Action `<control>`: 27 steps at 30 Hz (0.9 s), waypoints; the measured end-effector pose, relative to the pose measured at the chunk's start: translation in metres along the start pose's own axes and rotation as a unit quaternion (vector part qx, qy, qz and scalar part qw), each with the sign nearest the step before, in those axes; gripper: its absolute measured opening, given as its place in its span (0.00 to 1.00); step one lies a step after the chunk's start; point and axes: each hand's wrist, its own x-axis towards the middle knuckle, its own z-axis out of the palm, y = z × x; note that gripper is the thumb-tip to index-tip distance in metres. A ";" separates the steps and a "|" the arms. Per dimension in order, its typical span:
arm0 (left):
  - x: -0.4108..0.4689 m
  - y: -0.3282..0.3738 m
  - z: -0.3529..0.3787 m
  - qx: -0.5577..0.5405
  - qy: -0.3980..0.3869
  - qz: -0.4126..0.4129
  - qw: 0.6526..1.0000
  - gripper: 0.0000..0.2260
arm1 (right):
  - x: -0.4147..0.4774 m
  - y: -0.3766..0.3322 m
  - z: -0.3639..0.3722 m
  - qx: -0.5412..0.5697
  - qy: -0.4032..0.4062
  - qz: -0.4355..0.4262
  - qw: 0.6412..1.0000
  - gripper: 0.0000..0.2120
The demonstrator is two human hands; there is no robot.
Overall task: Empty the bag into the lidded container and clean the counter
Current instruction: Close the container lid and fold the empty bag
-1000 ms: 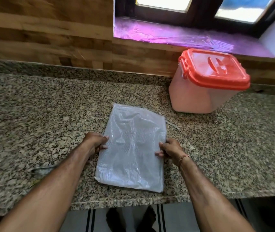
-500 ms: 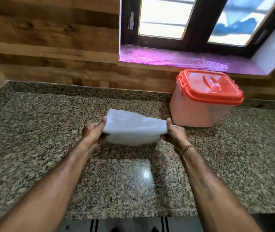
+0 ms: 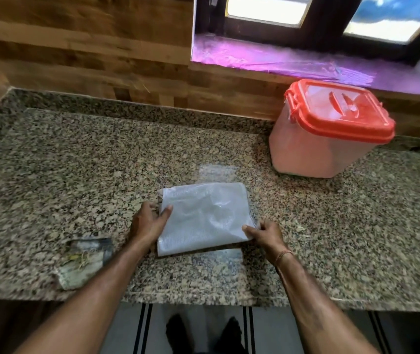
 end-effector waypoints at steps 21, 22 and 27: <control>0.015 0.018 0.014 -0.238 -0.004 -0.120 0.964 0.17 | -0.037 -0.010 0.064 0.250 -0.027 0.126 0.960 0.12; 0.019 0.018 0.012 -0.246 -0.014 -0.124 0.961 0.17 | -0.037 -0.009 0.062 0.241 -0.019 0.121 0.963 0.13; 0.018 0.012 0.010 -0.297 -0.063 -0.154 0.940 0.15 | -0.038 -0.008 0.055 0.238 0.002 0.118 0.964 0.10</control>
